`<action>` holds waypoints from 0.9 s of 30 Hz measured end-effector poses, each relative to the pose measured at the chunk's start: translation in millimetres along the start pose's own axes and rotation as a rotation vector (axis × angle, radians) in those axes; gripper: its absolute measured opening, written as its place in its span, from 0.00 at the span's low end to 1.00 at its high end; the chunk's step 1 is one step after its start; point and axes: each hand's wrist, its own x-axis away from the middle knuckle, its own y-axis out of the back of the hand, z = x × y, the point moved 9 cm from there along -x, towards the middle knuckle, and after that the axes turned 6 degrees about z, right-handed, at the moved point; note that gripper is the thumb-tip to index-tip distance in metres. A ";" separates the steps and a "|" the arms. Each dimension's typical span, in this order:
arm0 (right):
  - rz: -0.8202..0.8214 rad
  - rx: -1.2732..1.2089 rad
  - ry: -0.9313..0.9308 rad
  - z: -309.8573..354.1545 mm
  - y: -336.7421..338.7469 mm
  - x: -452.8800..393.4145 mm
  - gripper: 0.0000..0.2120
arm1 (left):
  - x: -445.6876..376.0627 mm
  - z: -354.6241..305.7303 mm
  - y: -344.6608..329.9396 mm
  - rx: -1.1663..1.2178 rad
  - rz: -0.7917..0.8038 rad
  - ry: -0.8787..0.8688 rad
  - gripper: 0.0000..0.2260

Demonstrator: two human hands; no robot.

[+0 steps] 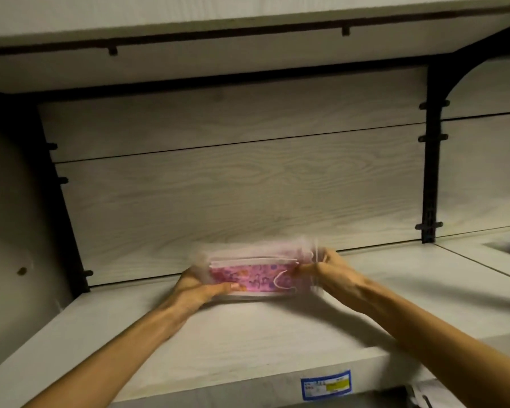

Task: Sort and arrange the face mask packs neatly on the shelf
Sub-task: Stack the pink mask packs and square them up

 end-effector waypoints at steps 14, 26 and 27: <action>-0.103 0.026 0.000 -11.8 14.1 -15.0 0.17 | -0.3 6.3 1.7 0.062 -0.038 0.028 0.23; -0.136 0.049 0.028 -7.1 0.8 -11.6 0.11 | -8.4 12.3 -0.1 0.081 -0.164 -0.043 0.18; -0.118 0.059 0.020 -9.3 -0.4 -9.5 0.10 | -8.0 17.2 1.5 0.086 -0.171 -0.039 0.17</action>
